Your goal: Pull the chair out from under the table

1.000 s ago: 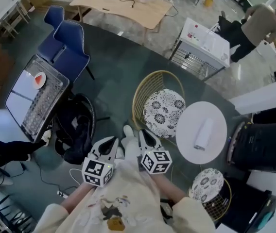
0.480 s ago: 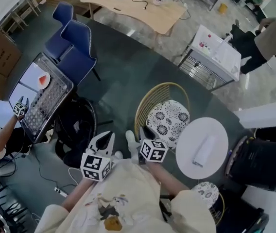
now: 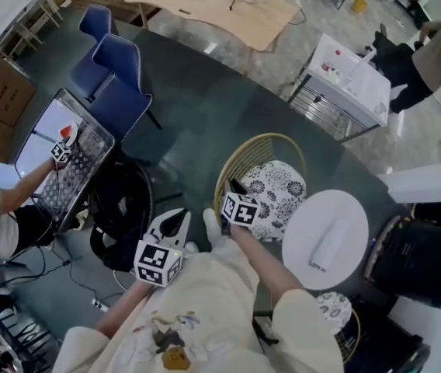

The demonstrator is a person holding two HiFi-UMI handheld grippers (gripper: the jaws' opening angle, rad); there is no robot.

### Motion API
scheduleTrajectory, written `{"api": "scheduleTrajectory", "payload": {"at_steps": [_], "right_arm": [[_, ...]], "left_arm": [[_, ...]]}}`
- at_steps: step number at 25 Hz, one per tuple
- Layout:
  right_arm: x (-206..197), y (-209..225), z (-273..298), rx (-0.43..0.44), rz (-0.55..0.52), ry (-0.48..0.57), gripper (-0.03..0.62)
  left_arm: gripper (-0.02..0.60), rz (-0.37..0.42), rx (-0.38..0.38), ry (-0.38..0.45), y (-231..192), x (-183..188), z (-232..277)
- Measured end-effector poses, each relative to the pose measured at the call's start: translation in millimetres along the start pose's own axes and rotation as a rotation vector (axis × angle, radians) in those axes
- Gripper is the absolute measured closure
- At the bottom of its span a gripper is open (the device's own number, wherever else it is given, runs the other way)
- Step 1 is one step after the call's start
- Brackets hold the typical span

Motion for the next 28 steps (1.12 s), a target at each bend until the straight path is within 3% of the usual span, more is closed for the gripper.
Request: {"api": "scheduleTrajectory", "payload": {"at_steps": [15,25,28], "right_arm": [[23,37,90,-0.125,0.125,-0.059,0.510],[21,30,109,-0.096,0.139,-0.099,0.503],[21,40,114,-0.148,0.132,-0.104,0.503]], "left_arm": [[0.580,-0.014,0.065,-0.011,-12,-16,6],[0.580,-0.167,0.080,-0.093,-33,-31,37],[0.580,-0.221,0.098,-0.150,-37,-35,46]]}}
Point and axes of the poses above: the fingertips, and each gripper's own axes: z forward along the fingers, y to its right, x out of its top, the point moved 7 cm from there along -z, backward along the fingers, and after that the axes turned 2 degrees about x, right-handed, at the moved point
